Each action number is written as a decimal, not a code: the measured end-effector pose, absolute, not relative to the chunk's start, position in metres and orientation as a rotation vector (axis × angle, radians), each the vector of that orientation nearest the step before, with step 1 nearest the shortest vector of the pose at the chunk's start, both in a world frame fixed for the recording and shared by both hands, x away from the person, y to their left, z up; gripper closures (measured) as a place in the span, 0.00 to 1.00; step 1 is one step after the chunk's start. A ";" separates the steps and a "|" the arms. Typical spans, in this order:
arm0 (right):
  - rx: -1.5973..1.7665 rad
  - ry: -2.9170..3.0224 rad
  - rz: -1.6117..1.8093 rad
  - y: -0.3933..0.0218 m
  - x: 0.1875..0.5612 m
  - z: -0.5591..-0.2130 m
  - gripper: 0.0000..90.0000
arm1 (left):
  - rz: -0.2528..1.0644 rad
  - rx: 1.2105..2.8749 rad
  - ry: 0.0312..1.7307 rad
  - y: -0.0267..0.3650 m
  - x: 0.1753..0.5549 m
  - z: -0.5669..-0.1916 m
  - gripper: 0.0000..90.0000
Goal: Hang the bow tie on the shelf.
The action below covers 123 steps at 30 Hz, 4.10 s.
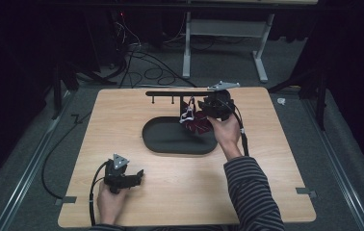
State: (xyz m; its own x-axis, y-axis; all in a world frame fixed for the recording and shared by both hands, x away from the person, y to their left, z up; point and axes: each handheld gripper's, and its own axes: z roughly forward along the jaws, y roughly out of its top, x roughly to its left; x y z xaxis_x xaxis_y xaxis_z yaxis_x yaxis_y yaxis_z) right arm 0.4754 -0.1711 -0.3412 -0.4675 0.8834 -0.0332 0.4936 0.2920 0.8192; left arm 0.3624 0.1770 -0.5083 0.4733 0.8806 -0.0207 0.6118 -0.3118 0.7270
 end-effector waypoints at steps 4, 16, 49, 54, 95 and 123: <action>1.205 2.067 1.068 -0.175 0.468 -0.341 0.75 | 0.507 2.041 1.233 0.177 0.362 -0.508 0.17; 1.246 2.041 1.171 -0.201 0.454 -0.340 0.70 | 0.510 2.036 1.234 0.177 0.362 -0.509 0.17; 1.318 2.006 1.216 -0.251 0.422 -0.353 0.65 | 0.511 2.035 1.235 0.177 0.362 -0.509 0.17; 1.338 1.992 1.226 -0.258 0.416 -0.356 0.65 | 0.511 2.035 1.235 0.177 0.362 -0.509 0.17; 1.416 1.909 1.273 -0.302 0.379 -0.388 0.65 | 0.507 2.041 1.232 0.177 0.361 -0.508 0.17; 1.468 1.895 1.308 -0.312 0.359 -0.414 0.65 | 0.507 2.042 1.230 0.177 0.361 -0.508 0.17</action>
State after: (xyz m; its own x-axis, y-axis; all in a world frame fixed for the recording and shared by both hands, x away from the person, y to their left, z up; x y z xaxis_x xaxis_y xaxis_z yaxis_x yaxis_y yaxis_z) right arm 0.3588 -0.3120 -0.4137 -0.3631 0.9063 0.2164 0.5238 0.0065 0.8518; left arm 0.3611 0.1768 -0.5082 0.4750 0.8797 -0.0196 0.6105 -0.3135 0.7274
